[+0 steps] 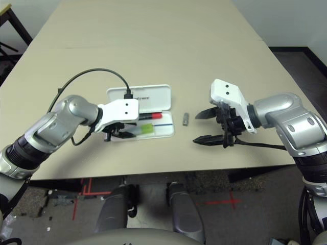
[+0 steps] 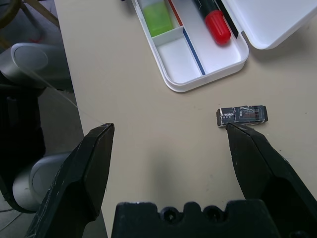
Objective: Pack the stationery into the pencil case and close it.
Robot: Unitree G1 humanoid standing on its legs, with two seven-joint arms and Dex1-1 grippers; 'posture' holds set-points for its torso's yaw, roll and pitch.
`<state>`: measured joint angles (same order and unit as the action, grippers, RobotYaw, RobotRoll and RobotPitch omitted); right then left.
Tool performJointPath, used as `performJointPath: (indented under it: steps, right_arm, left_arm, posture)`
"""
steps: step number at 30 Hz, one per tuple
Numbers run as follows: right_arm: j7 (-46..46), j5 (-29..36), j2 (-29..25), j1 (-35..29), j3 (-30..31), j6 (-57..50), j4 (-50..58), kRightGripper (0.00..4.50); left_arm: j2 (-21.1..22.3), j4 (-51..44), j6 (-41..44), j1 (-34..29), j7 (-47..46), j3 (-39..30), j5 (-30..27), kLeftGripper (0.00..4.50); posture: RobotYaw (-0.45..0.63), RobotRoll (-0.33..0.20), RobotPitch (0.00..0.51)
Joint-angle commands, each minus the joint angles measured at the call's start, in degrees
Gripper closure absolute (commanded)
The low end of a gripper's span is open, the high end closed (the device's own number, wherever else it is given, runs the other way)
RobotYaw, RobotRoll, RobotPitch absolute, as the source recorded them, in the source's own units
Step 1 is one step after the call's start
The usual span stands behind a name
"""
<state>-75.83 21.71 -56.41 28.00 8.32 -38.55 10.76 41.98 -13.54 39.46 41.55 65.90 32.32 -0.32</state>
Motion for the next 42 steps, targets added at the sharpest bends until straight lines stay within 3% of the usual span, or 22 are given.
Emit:
performJointPath:
  steps: [1,6,12,19,25,33,42]
  right_arm:
    - [0.2,-0.5,-0.2,0.2,0.1,0.7,-0.5,0.00]
    - [0.3,-0.1,-0.5,-0.4,-0.5,0.7,-0.7,0.00]
    - [0.5,0.6,-0.5,-1.2,-1.5,0.5,-1.4,0.00]
    - [1.2,1.1,0.7,-1.2,-1.7,0.9,-2.7,0.00]
    - [17.6,1.6,8.7,3.1,-7.2,-11.0,-2.4,0.00]
    - [45.4,-4.7,23.0,11.5,-10.8,-31.4,0.1,0.00]
    - [55.5,-3.9,32.0,10.0,-13.8,-45.0,6.4,0.00]
  left_arm:
    - [0.6,-2.0,-1.1,-1.4,0.8,-3.3,-2.1,0.03]
    - [3.0,-4.6,-4.0,-3.2,3.2,-14.3,-9.9,0.03]
    - [10.0,-8.6,-3.7,-6.1,6.7,-24.3,-17.2,0.03]
    - [11.5,-11.2,-2.5,-8.3,5.6,-26.9,-20.6,0.03]
    - [11.1,-10.6,-3.4,-9.1,4.0,-25.2,-19.5,0.03]
    - [10.9,-9.2,-4.8,-9.0,3.5,-22.7,-18.2,0.03]
    - [10.8,-8.2,-5.8,-8.5,3.6,-21.2,-17.1,0.03]
  posture:
    - [-0.09,0.000,0.161]
    - [-0.10,0.000,0.162]
    - [-0.09,0.000,0.166]
    - [-0.08,0.000,0.167]
    - [-0.09,0.000,0.170]
    - [-0.10,0.000,0.175]
    - [-0.11,0.000,0.175]
